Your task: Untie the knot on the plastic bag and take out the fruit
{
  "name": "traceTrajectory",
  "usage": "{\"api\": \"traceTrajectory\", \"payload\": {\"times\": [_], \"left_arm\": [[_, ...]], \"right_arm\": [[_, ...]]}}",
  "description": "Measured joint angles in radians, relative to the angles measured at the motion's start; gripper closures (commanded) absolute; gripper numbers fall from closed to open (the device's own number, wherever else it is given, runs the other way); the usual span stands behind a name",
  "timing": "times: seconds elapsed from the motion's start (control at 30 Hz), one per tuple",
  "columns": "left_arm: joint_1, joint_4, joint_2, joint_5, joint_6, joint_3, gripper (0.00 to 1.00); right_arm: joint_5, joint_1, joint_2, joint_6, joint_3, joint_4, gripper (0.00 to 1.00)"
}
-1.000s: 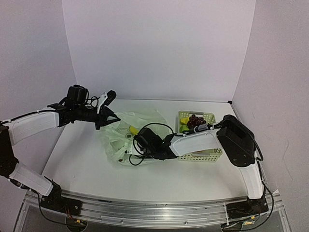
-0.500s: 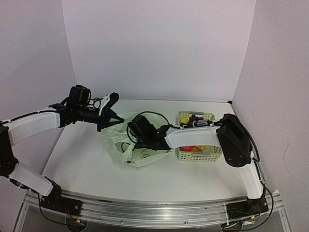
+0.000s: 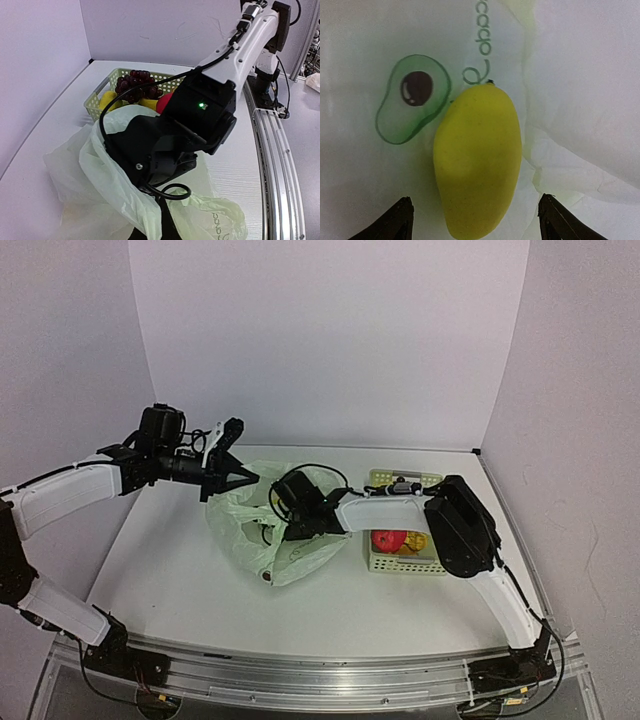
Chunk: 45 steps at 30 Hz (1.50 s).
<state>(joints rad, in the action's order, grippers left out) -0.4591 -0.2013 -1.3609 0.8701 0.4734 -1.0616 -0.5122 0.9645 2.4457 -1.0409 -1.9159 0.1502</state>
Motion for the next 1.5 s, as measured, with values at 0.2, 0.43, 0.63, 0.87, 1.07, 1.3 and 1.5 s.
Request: {"api": "traceTrajectory", "payload": {"times": [0.2,0.43,0.63,0.87,1.07,1.3,1.5], "left_arm": [[0.002,-0.039,-0.004,0.053,0.0,-0.013,1.0],[0.004,-0.058,-0.021,0.09,-0.001,-0.024,1.0],[0.005,-0.074,-0.021,0.099,0.001,-0.025,1.0],[0.038,-0.116,-0.021,0.098,0.016,-0.025,1.0],[0.128,-0.17,-0.021,0.089,0.072,-0.027,1.0],[0.141,-0.196,-0.021,0.069,0.114,-0.026,1.0],[0.141,-0.202,-0.021,0.059,0.154,-0.026,1.0]], "right_arm": [[0.022,-0.025,0.039,0.018,-0.065,0.015,0.21],[0.102,-0.03,0.081,0.039,-0.108,0.047,0.36],[0.188,-0.031,0.097,0.076,-0.128,0.057,0.64],[0.214,-0.03,0.097,0.11,-0.114,0.027,0.79],[0.22,-0.014,0.007,0.146,0.042,-0.037,0.85],[0.219,0.039,-0.177,0.23,0.268,-0.071,0.87],[0.208,0.067,-0.289,0.294,0.35,-0.104,0.89]]}}
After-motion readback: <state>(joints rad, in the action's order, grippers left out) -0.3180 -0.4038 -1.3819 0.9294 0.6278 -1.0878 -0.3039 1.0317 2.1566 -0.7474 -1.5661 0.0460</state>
